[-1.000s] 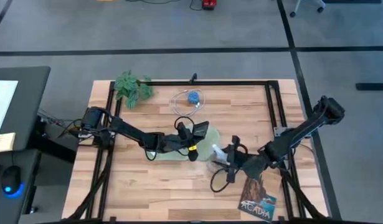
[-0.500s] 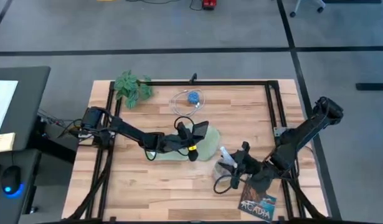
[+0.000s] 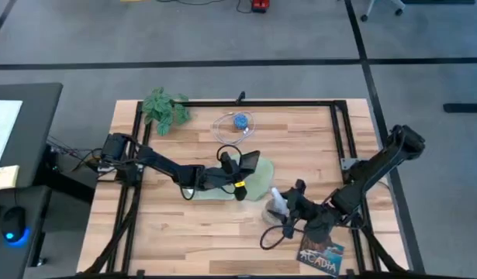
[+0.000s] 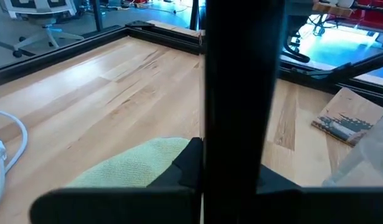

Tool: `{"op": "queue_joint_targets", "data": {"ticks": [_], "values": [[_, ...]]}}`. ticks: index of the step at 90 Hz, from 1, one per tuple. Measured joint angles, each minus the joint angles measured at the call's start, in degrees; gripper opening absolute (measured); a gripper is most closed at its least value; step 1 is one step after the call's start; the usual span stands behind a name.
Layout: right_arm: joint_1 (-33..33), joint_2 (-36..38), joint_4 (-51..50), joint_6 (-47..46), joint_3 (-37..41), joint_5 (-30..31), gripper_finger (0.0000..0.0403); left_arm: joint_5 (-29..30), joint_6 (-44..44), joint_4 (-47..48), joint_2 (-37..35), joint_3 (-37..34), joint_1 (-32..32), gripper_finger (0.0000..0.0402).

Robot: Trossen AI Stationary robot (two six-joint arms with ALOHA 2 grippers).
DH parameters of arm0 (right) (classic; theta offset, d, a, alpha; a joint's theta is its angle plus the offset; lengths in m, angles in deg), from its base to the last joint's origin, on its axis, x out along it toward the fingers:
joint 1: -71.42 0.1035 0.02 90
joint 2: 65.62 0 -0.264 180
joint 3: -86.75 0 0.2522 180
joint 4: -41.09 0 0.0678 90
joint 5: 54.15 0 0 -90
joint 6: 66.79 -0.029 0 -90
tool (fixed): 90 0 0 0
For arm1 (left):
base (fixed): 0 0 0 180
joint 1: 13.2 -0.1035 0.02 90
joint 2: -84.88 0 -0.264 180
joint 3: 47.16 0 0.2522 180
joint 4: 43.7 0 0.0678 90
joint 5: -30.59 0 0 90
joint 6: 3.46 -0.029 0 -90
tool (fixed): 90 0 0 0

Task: Apply microfiber cloth
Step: Spray the phone using the spray bottle

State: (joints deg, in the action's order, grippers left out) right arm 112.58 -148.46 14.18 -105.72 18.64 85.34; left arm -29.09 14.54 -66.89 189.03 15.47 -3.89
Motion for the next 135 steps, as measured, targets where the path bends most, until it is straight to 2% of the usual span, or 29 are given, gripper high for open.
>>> {"op": "queue_joint_targets", "data": {"ticks": [11,27,38,49,60,76,97,110,128,135], "values": [[-0.1,2.2,-0.1,2.7,0.0,-3.6,0.0301,0.0,0.0,0.0,0.0,0.0,0.0,0.0013],[-0.1,6.2,-1.0,6.2,0.0,-9.4,0.0333,0.0,0.0,0.0,0.0,0.0,0.0,0.0013],[-0.6,8.9,-7.5,5.2,0.0,-13.9,0.0346,0.0,0.0,0.0,0.0,0.0,0.0,0.0013],[-1.4,10.2,-13.6,7.9,0.1,-13.8,0.0353,0.0,0.0,0.0,0.0,0.0,0.0,0.0013],[-2.6,10.2,-10.4,17.6,1.7,-14.5,0.0354,0.0,0.0,0.0,0.0,0.0,0.0,0.0013],[-6.3,10.1,0.3,29.1,4.8,-18.3,0.0354,0.1,0.1,0.0,0.0,0.0,0.4,0.0013],[-9.7,10.1,6.3,34.7,5.9,-22.3,0.0354,0.0,0.2,-0.1,0.0,0.0,2.1,0.0013],[-10.2,10.1,7.7,38.2,5.9,-22.7,0.0354,0.1,0.2,-1.5,0.0,0.0,3.3,0.0013],[-10.2,10.1,7.4,43.2,5.9,-22.7,0.0354,0.3,-0.9,-3.6,0.0,0.0,4.1,0.0013],[-10.2,10.1,4.3,43.0,5.4,-22.8,0.0354,0.4,-0.9,-3.5,0.0,0.0,4.1,0.0013]]}}
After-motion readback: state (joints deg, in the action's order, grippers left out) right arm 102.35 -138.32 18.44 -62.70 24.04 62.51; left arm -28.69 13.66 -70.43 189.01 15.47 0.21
